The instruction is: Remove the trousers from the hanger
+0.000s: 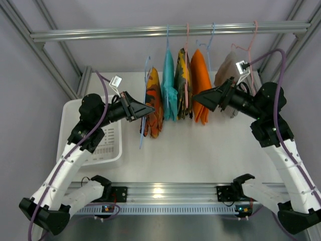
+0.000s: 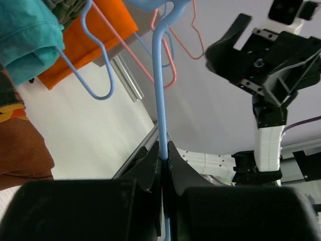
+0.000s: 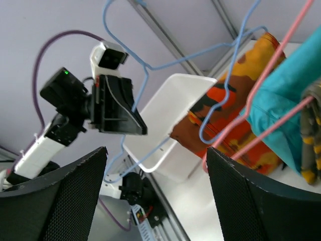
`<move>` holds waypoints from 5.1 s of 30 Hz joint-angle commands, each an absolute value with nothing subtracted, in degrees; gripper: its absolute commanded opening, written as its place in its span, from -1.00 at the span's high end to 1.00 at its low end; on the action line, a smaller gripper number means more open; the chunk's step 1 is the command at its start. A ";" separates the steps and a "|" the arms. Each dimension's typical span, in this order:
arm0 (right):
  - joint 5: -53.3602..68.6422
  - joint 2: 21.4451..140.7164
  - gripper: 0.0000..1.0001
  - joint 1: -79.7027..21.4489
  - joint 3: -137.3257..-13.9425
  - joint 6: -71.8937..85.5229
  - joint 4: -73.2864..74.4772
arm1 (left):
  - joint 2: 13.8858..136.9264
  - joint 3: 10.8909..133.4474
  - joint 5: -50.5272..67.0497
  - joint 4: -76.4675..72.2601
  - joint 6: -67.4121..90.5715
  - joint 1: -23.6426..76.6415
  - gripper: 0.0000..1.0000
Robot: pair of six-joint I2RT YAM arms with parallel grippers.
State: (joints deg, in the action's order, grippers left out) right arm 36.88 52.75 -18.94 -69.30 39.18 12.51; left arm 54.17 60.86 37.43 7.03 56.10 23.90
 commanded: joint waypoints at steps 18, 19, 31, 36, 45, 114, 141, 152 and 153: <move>31.99 79.17 -0.22 -42.18 -90.26 51.33 -3.34 | 48.69 67.33 32.52 -5.36 50.27 23.29 1.00; 31.91 79.89 -0.19 -42.71 -91.39 51.50 -3.43 | 48.60 67.15 32.61 -5.62 50.27 23.29 1.00; 32.08 90.61 -0.07 -47.11 -98.35 55.72 -3.87 | 49.48 67.50 32.87 -7.47 50.36 23.29 1.00; 33.22 92.81 0.01 -47.02 -99.22 56.86 -5.80 | 50.36 67.85 32.78 -8.52 51.06 23.38 1.00; 34.63 94.92 0.28 -47.02 -102.65 60.02 -8.61 | 51.94 66.45 30.15 -7.39 49.14 23.55 1.00; 36.74 92.29 1.00 -44.38 -113.55 62.67 -4.66 | 49.48 42.01 9.15 -22.23 0.53 26.63 -0.97; 37.18 86.05 1.00 -43.51 -98.18 57.48 -4.04 | 49.04 62.22 10.99 -12.31 11.86 27.33 1.00; 35.42 82.44 1.00 -40.70 -91.58 52.74 -0.53 | 50.18 75.57 5.19 -6.33 15.73 27.16 1.00; 35.42 82.01 1.00 -40.52 -91.15 52.47 -0.18 | 50.36 76.46 5.01 -5.55 16.08 26.90 1.00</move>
State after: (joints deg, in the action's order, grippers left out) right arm 35.81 85.12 -41.74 -91.46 55.90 1.69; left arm 51.94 69.30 6.87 4.32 13.34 27.14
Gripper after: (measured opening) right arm 0.014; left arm 0.059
